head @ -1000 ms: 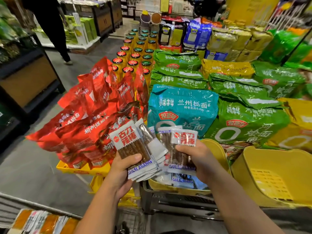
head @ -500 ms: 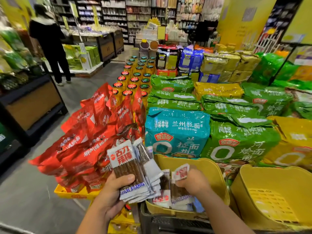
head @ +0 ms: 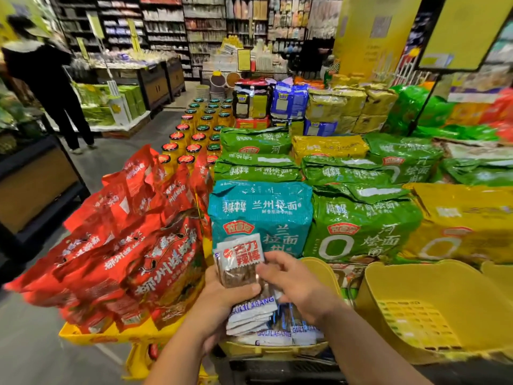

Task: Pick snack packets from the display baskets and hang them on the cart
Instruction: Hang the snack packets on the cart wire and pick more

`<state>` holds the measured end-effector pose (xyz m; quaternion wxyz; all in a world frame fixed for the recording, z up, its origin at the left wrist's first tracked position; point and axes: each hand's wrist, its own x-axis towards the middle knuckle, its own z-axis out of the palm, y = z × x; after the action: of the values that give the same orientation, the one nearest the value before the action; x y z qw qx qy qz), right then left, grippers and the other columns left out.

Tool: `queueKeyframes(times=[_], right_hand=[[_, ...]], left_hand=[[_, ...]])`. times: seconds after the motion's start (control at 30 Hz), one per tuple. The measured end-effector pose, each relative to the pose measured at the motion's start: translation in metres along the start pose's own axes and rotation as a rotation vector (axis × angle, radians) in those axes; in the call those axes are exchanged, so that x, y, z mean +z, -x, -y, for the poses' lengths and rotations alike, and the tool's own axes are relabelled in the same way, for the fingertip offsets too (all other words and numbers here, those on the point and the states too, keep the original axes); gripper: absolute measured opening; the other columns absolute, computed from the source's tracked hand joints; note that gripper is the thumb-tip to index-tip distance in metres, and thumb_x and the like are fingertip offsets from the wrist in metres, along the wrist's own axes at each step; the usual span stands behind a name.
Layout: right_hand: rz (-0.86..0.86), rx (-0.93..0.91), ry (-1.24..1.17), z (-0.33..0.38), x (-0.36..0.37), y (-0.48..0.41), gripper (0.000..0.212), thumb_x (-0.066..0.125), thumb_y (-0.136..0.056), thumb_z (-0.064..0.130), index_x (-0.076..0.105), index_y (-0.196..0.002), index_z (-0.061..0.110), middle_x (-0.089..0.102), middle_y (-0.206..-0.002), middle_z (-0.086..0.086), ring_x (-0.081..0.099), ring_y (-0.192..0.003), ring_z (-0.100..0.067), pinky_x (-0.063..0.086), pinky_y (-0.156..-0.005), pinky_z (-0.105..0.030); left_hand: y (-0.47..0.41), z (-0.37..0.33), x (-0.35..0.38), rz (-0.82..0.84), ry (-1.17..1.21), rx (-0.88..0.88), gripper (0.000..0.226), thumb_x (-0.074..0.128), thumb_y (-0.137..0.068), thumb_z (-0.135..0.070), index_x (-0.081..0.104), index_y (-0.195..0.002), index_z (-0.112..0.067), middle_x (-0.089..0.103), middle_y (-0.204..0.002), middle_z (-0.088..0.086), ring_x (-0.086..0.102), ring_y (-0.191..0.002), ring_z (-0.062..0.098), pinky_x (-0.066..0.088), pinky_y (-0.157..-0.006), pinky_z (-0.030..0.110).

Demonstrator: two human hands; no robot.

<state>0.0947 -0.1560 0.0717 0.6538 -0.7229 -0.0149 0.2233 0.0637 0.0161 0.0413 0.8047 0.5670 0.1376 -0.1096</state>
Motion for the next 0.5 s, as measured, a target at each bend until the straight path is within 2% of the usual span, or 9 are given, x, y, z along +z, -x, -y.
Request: queueKeyframes(times=[0.03, 0.1, 0.13, 0.17, 0.23, 0.3, 0.43, 0.5], right_hand=[[-0.013, 0.021, -0.053, -0.002, -0.004, 0.0, 0.026, 0.072, -0.091, 0.034, 0.067, -0.113, 0.02, 0.075, -0.11, -0.005, 0.072, -0.099, -0.017, 0.059, -0.086, -0.039], [-0.014, 0.078, -0.121, -0.005, -0.011, 0.001, 0.018, 0.069, -0.095, 0.024, 0.069, -0.112, 0.017, 0.076, -0.108, -0.005, 0.072, -0.104, -0.022, 0.055, -0.097, -0.05], [-0.008, 0.094, -0.146, -0.008, -0.016, 0.001, 0.017, 0.067, -0.096, 0.024, 0.071, -0.112, 0.017, 0.076, -0.109, -0.006, 0.071, -0.107, -0.025, 0.052, -0.101, -0.054], [-0.011, 0.1, -0.17, -0.009, -0.019, 0.001, 0.017, 0.064, -0.098, 0.024, 0.072, -0.111, 0.017, 0.076, -0.111, -0.007, 0.07, -0.109, -0.027, 0.049, -0.104, -0.056], [-0.026, 0.111, -0.249, -0.01, -0.023, 0.002, 0.018, 0.059, -0.1, 0.018, 0.071, -0.111, 0.01, 0.075, -0.111, -0.014, 0.071, -0.105, -0.031, 0.051, -0.101, -0.055], [-0.026, 0.098, -0.288, -0.009, -0.024, 0.004, 0.017, 0.063, -0.097, 0.011, 0.068, -0.113, 0.006, 0.075, -0.107, -0.019, 0.072, -0.1, -0.037, 0.054, -0.096, -0.056], [-0.001, 0.072, -0.295, -0.006, -0.024, 0.007, 0.028, 0.072, -0.089, 0.005, 0.066, -0.116, 0.008, 0.075, -0.108, -0.019, 0.072, -0.102, -0.038, 0.053, -0.097, -0.059], [-0.007, 0.08, -0.288, -0.005, -0.027, 0.007, 0.03, 0.073, -0.088, 0.006, 0.067, -0.117, 0.008, 0.075, -0.108, -0.018, 0.072, -0.101, -0.037, 0.054, -0.096, -0.058]], left_hand=[[0.001, -0.001, 0.005, 0.01, 0.026, -0.019, 0.081, 0.093, -0.064, -0.017, 0.049, -0.132, -0.013, 0.072, -0.118, 0.015, 0.073, -0.104, 0.031, 0.06, -0.08, 0.044], [0.005, -0.007, 0.012, 0.097, 0.12, -0.086, 0.045, 0.062, -0.095, -0.036, 0.059, -0.133, -0.013, 0.071, -0.123, 0.016, 0.069, -0.114, 0.034, 0.055, -0.095, 0.049], [0.006, -0.005, 0.012, 0.105, 0.143, -0.121, 0.045, 0.047, -0.1, -0.038, 0.062, -0.133, -0.012, 0.07, -0.126, 0.017, 0.065, -0.118, 0.037, 0.05, -0.103, 0.053], [0.004, -0.002, 0.011, 0.088, 0.156, -0.142, 0.046, 0.044, -0.099, -0.036, 0.062, -0.134, -0.011, 0.069, -0.126, 0.019, 0.064, -0.12, 0.039, 0.047, -0.106, 0.056], [0.001, 0.003, 0.012, 0.002, 0.123, -0.121, 0.045, 0.058, -0.093, -0.024, 0.055, -0.135, -0.009, 0.071, -0.121, 0.019, 0.067, -0.113, 0.04, 0.054, -0.097, 0.056], [0.0, 0.006, 0.013, -0.061, 0.06, -0.066, 0.046, 0.069, -0.091, -0.013, 0.051, -0.133, -0.013, 0.073, -0.116, 0.015, 0.072, -0.103, 0.035, 0.06, -0.083, 0.05], [0.001, 0.004, 0.014, -0.121, 0.044, -0.022, 0.077, 0.086, -0.069, -0.02, 0.046, -0.135, -0.016, 0.072, -0.119, 0.015, 0.074, -0.1, 0.034, 0.059, -0.087, 0.056], [0.004, 0.004, 0.015, -0.141, 0.024, 0.002, 0.074, 0.085, -0.071, -0.015, 0.046, -0.133, -0.017, 0.072, -0.117, 0.015, 0.075, -0.096, 0.033, 0.061, -0.081, 0.052]])
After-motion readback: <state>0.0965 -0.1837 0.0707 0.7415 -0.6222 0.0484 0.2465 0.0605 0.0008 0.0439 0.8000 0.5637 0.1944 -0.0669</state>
